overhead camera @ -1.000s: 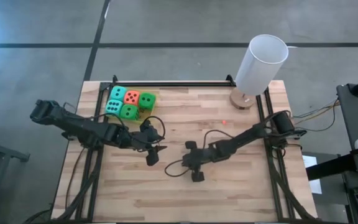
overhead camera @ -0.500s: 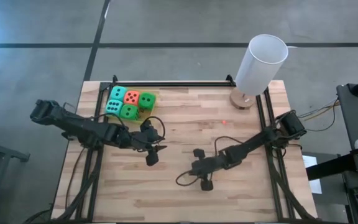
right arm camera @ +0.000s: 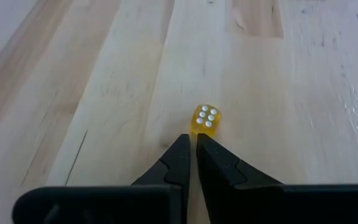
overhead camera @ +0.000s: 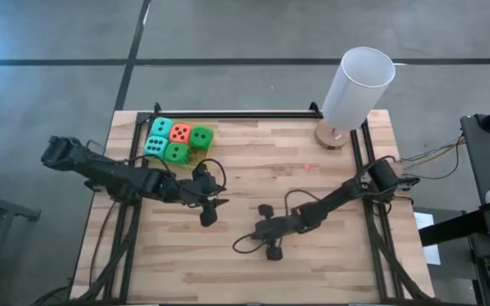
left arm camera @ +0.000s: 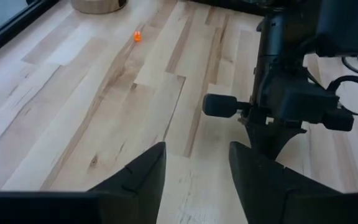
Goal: Pick & Place Dice
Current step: Put the yellow small die into the yellow container
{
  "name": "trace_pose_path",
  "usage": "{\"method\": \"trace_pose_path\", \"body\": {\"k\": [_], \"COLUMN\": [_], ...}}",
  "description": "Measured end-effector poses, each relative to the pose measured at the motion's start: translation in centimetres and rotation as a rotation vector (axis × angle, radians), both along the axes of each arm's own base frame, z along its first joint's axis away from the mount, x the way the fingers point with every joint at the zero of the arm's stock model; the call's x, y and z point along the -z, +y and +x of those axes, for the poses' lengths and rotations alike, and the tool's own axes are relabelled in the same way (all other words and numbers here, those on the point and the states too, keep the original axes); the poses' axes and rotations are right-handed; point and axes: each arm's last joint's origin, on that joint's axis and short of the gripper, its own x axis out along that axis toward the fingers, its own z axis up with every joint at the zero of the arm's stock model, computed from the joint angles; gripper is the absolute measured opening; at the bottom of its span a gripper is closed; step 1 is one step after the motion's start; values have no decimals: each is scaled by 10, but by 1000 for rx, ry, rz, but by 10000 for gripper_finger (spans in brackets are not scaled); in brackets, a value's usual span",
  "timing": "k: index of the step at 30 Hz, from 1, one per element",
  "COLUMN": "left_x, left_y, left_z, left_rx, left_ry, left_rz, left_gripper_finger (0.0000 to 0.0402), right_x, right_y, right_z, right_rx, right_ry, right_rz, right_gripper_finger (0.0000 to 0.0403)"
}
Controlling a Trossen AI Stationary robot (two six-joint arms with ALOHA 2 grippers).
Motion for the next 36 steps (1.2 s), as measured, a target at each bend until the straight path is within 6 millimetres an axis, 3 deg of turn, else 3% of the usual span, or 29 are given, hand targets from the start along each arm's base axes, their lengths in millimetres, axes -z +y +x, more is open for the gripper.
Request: {"method": "trace_pose_path", "body": {"k": [21, 28, 36], "left_x": [0, 2, 3], "left_y": [0, -6, -19], "left_z": [0, -3, -6], "left_rx": [2, 76, 150], "left_ry": [5, 24, 29], "left_rz": [0, 65, 101], "left_gripper_finger": [212, 216, 201], "right_x": [-13, -51, -105], "right_y": [-32, -19, 8], "right_z": [18, 3, -33], "right_rx": [89, 45, 1], "right_ry": [-66, -97, -136], "right_rz": [-57, -89, -138], "right_gripper_finger": [28, 28, 28]}}
